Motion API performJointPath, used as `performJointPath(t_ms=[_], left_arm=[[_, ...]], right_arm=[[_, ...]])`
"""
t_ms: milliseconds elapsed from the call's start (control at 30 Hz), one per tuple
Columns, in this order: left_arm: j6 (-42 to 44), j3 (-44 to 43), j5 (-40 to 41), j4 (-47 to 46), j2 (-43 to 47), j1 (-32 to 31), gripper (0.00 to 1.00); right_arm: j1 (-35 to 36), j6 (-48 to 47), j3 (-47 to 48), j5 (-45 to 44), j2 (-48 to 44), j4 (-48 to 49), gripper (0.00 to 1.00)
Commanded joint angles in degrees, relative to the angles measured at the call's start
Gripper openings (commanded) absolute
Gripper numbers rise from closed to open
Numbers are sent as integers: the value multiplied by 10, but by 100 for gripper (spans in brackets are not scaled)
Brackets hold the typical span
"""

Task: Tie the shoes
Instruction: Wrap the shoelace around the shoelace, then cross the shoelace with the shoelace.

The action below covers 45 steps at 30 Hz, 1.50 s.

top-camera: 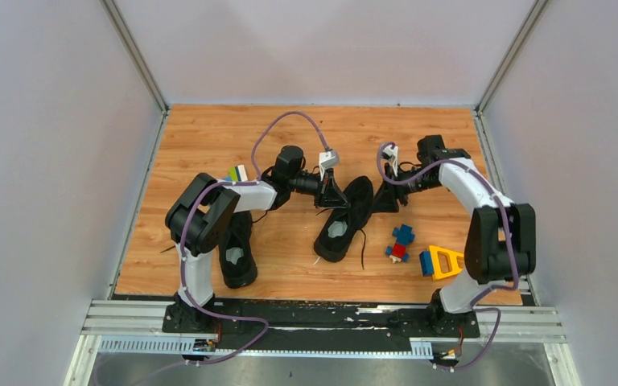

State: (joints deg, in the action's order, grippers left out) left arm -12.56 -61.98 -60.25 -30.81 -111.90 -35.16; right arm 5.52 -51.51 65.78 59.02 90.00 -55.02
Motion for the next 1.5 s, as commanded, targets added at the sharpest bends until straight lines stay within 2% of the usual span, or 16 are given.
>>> performJointPath(t_ms=[0,67,233,467,733,933,1233,1467], left_arm=[[17,17,-31,-40,32,-4,0],[16,19,-35,-45,31,-5,0],[16,18,-41,-49,21,-4,0],[-16,6,-51,-83,3,-4,0],[-27,10,-38,-88,2,-1,0],[-6,4,-17,-50,3,0,0],[20,9,18,-14,20,0,0],[7,10,26,-19,25,0,0]], right_arm=[[2,-28,65,126,85,5,48],[3,-32,87,143,107,10,52],[6,-12,113,154,142,47,54],[17,-29,136,210,188,11,56],[38,-42,116,220,181,3,55],[39,-25,103,219,163,-3,52],[41,31,90,200,139,8,43],[66,200,37,124,100,150,41]])
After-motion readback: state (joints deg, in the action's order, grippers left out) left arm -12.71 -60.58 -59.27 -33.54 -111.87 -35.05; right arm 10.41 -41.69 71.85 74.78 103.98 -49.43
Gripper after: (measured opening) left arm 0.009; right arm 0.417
